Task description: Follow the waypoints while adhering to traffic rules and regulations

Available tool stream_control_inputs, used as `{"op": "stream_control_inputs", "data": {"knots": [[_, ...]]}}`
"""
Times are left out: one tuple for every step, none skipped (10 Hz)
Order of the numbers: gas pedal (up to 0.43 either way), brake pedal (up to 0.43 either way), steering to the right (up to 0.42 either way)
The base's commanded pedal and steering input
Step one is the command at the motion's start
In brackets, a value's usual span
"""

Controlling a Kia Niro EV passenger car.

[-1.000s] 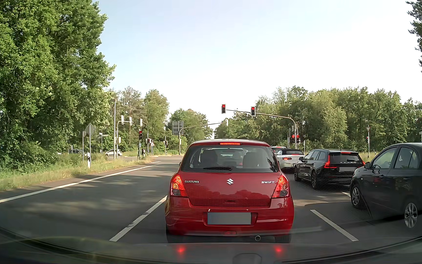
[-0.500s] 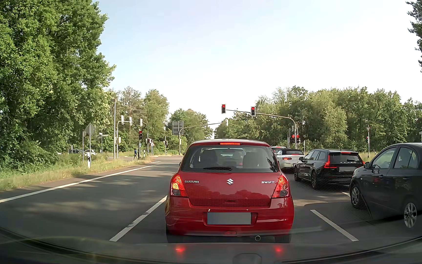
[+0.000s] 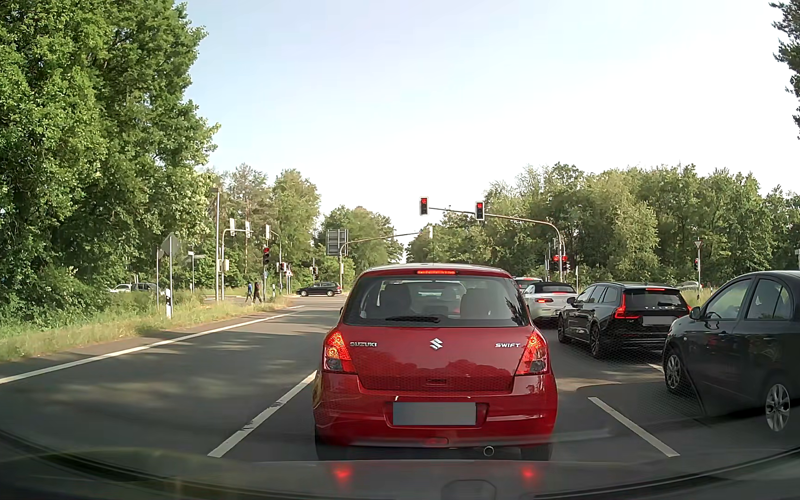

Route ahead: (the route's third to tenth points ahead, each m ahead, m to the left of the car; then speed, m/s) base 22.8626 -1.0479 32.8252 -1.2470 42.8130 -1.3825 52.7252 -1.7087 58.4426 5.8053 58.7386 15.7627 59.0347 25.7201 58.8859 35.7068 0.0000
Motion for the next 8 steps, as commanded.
{"op": "stream_control_inputs", "data": {"knots": [[0.000,0.268,0.000],[0.000,0.268,0.000],[0.000,0.268,0.000],[0.000,0.268,0.000],[0.000,0.268,0.000],[0.000,0.268,0.000],[0.000,0.268,0.000],[0.000,0.268,0.000]]}}
